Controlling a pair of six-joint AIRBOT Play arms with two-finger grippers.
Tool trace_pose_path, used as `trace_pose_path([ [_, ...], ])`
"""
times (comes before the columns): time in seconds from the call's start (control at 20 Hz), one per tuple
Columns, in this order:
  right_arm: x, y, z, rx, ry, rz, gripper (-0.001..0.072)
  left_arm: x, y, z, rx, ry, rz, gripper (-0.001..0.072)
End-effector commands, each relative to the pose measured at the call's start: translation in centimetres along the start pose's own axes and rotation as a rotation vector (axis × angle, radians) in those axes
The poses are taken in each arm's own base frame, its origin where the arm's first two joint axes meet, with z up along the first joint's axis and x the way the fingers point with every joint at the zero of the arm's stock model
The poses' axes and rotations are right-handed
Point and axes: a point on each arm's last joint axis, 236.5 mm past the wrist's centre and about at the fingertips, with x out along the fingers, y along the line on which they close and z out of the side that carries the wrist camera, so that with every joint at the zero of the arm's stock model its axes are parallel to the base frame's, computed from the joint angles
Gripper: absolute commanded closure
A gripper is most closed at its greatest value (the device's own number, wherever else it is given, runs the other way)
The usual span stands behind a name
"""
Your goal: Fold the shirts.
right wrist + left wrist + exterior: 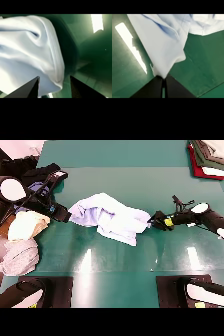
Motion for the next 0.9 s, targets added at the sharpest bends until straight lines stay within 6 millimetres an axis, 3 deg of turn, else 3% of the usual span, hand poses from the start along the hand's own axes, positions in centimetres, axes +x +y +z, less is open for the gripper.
trace_pose_path([
  [0.0, 1.6, 0.7, 0.9, 0.010, -0.037, 0.014, 0.0310, 0.0, 0.0, 0.0, 0.000, 0.001, 0.000, 0.0684],
  [0.1, 1.5, 0.8, 1.0, 0.007, -0.043, 0.014, 0.0630, 0.0, 0.0, 0.1, 0.000, -0.002, 0.001, 0.0684],
  [0.15, 1.2, 1.0, 1.1, 0.000, -0.053, 0.018, 0.0697, 0.0, 0.2, 0.3, 0.009, -0.011, 0.007, 0.0684],
  [0.25, -1.0, 2.5, 2.3, -0.032, -0.116, 0.047, 0.0698, -1.1, 1.3, 1.6, 0.034, -0.059, 0.067, 0.0685],
  [0.35, -5.7, 6.2, 4.3, -0.130, -0.234, 0.104, 0.0698, -4.7, 3.0, 4.2, 0.062, -0.149, 0.169, 0.0685],
  [0.45, -12.4, 11.4, 6.2, -0.255, -0.393, 0.170, 0.0699, -10.3, 3.7, 7.6, 0.090, -0.284, 0.254, 0.0685],
  [0.6, -23.2, 18.2, 6.5, -0.443, -0.629, 0.227, 0.0699, -20.3, 3.0, 11.7, 0.119, -0.530, 0.337, 0.0684],
  [0.7, -29.6, 21.2, 5.3, -0.568, -0.771, 0.199, 0.0699, -26.4, 1.9, 12.8, 0.133, -0.674, 0.369, 0.0684],
  [0.85, -36.5, 24.2, 2.0, -0.684, -0.908, 0.187, 0.0699, -34.1, 0.1, 12.8, 0.149, -0.855, 0.394, 0.0685],
])
